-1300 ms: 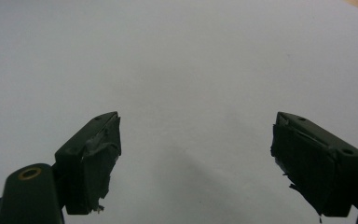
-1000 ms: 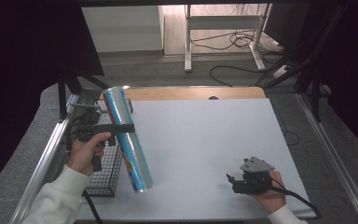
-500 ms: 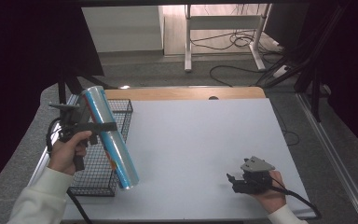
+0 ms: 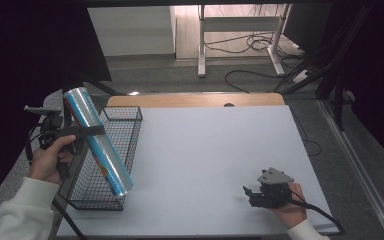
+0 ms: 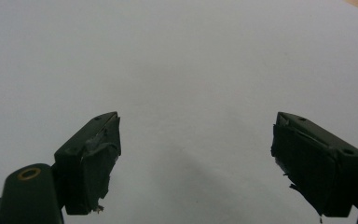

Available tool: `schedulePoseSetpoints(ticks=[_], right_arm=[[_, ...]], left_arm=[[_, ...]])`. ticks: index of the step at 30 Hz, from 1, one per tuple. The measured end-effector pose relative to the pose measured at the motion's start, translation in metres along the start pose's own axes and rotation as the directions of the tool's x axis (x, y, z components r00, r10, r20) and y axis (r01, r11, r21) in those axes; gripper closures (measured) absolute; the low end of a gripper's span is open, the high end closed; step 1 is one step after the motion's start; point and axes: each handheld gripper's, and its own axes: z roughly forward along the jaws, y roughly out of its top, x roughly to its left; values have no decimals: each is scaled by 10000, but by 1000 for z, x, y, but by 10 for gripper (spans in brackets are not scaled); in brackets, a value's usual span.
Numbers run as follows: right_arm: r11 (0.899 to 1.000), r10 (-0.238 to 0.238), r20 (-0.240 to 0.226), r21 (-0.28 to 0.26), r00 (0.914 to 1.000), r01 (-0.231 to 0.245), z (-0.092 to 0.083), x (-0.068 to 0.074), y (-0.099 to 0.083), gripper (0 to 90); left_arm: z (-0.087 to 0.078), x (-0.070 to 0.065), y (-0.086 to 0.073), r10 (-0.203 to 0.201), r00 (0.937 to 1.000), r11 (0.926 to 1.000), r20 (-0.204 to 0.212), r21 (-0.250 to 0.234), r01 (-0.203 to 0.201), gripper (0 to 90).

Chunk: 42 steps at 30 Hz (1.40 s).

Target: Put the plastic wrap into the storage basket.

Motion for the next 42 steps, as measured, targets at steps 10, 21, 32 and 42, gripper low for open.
schedulePoseSetpoints(ticks=[10,21,32,42], right_arm=[[10000,-4,35,12,10000,4,0,0,0,160],[10000,-55,79,60,10000,55,1,0,0,159],[9999,-87,94,81,9999,86,1,0,0,159],[9999,-98,106,74,9999,97,2,0,-1,160]], left_arm=[[-11,15,2,-178,9998,9997,-28,-187,177,321],[-31,23,7,-205,9996,9989,-168,-435,197,321],[-16,45,6,-285,9945,9996,-1012,29,289,321],[16,54,1,-154,9858,9972,-1670,690,272,320]])
